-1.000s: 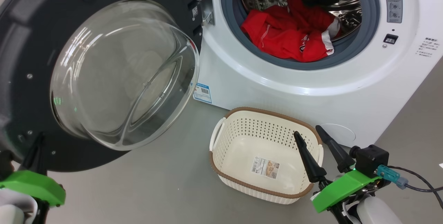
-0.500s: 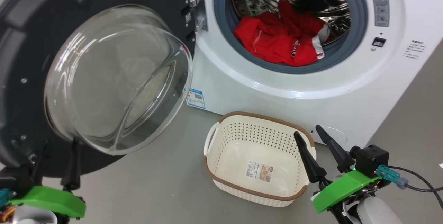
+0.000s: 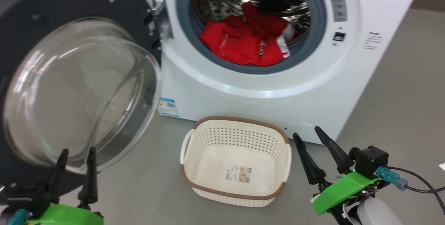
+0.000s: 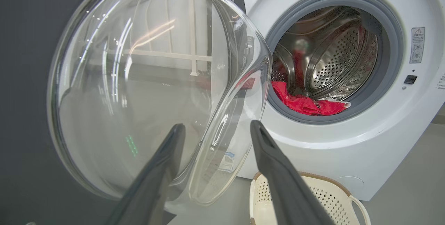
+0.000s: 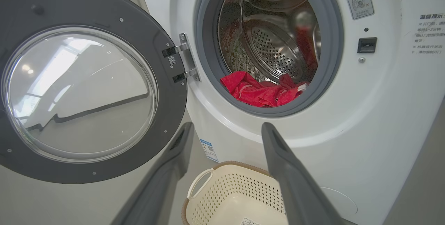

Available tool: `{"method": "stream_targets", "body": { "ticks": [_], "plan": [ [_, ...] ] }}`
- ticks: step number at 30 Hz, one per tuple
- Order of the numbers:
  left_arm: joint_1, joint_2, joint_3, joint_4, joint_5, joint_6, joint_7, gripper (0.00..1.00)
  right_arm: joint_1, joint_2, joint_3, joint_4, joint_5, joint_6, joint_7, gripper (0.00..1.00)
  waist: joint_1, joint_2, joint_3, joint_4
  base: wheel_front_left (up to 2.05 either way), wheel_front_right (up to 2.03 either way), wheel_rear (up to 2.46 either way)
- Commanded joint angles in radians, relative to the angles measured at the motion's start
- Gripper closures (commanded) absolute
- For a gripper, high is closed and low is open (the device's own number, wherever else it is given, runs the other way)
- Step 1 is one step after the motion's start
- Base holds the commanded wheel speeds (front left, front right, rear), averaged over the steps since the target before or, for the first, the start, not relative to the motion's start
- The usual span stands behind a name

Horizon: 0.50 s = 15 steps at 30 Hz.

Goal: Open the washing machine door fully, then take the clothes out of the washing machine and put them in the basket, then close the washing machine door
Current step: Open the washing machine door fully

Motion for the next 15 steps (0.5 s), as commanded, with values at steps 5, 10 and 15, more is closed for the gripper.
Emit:
{"method": "stream_targets", "body": {
  "ticks": [5, 10, 15],
  "plan": [
    [0.003, 0.008, 0.036, -0.063, 0.019, 0.025, -0.008, 0.0, -0.014, 0.0, 0.033, -0.027, 0.006, 0.002, -0.012, 0.0, 0.0, 0.0, -0.006, -0.083, 0.0, 0.0, 0.0],
    [0.024, -0.009, 0.032, -0.076, 0.028, 0.021, -0.008, 0.0, -0.021, -0.011, 0.04, -0.026, 0.007, 0.002, -0.012, 0.0, 0.0, 0.0, -0.004, -0.153, 0.0, 0.0, 0.0],
    [0.04, -0.035, 0.048, -0.092, 0.038, 0.011, -0.008, 0.0, -0.025, -0.018, 0.043, -0.028, 0.006, 0.002, -0.012, 0.0, 0.0, 0.0, -0.003, -0.209, 0.0, 0.0, 0.0]
  ]
}}
